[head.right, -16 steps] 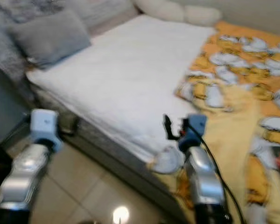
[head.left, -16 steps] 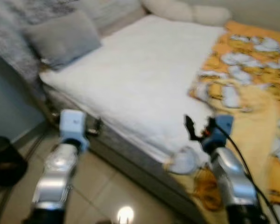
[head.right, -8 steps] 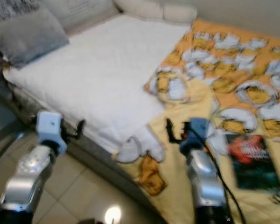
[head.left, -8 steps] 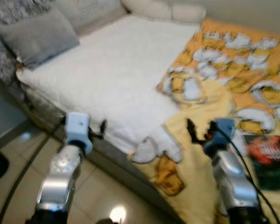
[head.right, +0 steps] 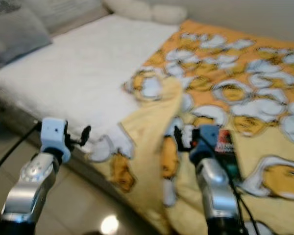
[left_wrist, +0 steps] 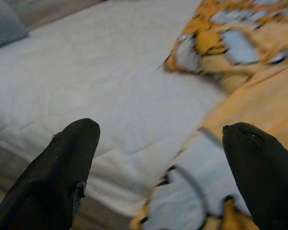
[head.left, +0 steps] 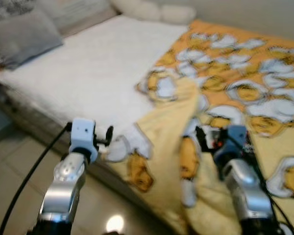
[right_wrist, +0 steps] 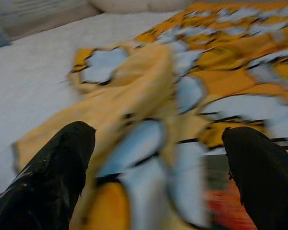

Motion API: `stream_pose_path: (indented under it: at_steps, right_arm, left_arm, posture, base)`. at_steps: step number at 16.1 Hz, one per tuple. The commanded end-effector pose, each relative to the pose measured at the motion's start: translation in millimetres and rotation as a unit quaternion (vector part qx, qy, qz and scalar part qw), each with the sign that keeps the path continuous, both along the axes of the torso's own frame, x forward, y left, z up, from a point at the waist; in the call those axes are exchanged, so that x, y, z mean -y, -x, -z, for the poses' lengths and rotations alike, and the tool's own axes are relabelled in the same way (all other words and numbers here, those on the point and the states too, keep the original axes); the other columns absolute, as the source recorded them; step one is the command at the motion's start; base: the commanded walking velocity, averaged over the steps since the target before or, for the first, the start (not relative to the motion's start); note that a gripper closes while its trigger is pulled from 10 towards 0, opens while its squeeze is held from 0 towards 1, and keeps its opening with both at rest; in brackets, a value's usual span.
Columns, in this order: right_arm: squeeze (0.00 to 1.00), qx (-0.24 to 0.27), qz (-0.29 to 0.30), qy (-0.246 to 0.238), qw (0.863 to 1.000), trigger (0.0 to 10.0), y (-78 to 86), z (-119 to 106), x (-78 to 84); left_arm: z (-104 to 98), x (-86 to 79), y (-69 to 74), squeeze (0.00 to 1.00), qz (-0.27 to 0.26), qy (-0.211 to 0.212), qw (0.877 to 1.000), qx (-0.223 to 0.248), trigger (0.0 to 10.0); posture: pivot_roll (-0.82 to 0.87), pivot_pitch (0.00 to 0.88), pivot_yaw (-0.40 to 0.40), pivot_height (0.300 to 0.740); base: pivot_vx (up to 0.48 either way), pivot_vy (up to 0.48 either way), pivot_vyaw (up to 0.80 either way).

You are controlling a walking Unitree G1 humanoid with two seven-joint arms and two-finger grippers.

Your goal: Clean up the room

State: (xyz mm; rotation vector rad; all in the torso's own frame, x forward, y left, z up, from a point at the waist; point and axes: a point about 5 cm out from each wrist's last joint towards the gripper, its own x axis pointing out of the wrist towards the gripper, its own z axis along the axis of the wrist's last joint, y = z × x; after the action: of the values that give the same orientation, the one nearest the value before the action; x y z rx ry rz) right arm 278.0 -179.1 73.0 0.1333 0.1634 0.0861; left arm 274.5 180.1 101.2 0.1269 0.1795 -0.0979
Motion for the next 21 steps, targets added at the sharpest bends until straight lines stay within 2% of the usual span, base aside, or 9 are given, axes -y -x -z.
stream_pose_path:
  at_steps: [1, 6, 12, 17, 19, 20, 21]
  right_arm:
    - [1.00, 0.008, -0.019, -0.003, 1.000, 10.0, -2.9, -4.5, -10.4]
    - [1.00, 0.002, -0.050, -0.015, 0.999, 10.0, -0.5, -3.7, -16.9]
    - [1.00, -0.005, -0.074, -0.013, 0.997, 10.0, 3.4, -2.7, -15.2]
    - [1.00, -0.001, -0.062, -0.025, 0.998, 10.0, 8.5, -3.8, -11.4]
    - [1.00, -0.018, -0.038, -0.022, 0.999, 10.0, 9.9, 1.2, -5.1]
    - [0.55, -0.024, -0.034, -0.017, 0.999, 10.0, 8.4, 2.4, -2.8]
    - [0.00, -0.047, -0.022, -0.001, 0.999, 10.0, 1.3, 7.0, 5.7]
  left_arm:
    - [-2.7, -5.7, -0.2, 1.00, -0.005, -0.008, 1.000, 0.003, 10.0]
    - [-2.5, -4.7, 0.3, 1.00, -0.002, -0.007, 1.000, 0.003, 10.0]
    - [-3.2, -0.4, 2.9, 1.00, 0.016, -0.011, 1.000, 0.005, 10.0]
    - [-4.4, 0.1, 11.5, 1.00, 0.036, -0.025, 0.999, 0.002, 10.0]
    - [-0.6, -1.2, 15.3, 1.00, 0.054, -0.020, 0.998, -0.009, 10.0]
    - [-0.1, 0.0, 15.0, 1.00, 0.064, -0.019, 0.998, -0.011, 10.0]
    - [2.4, 6.6, 14.9, 1.00, 0.103, -0.022, 0.994, -0.022, 10.0]
  posture:
    - [-0.01, 0.000, 0.035, 0.740]
    - [-0.01, 0.000, 0.038, 0.740]
    - [0.00, 0.000, 0.040, 0.740]
    - [0.01, 0.000, 0.043, 0.740]
    - [0.00, 0.000, 0.051, 0.740]
    - [-0.01, 0.000, 0.054, 0.740]
    - [-0.02, 0.000, 0.055, 0.740]
  base:
    - [0.000, -0.401, 0.00]
    - [0.000, -0.377, 0.00]
    - [0.000, 0.000, 0.00]
    - [0.000, 0.000, 0.00]
    - [0.000, 0.000, 0.00]
    - [0.000, 0.000, 0.00]
    - [0.000, 0.000, 0.00]
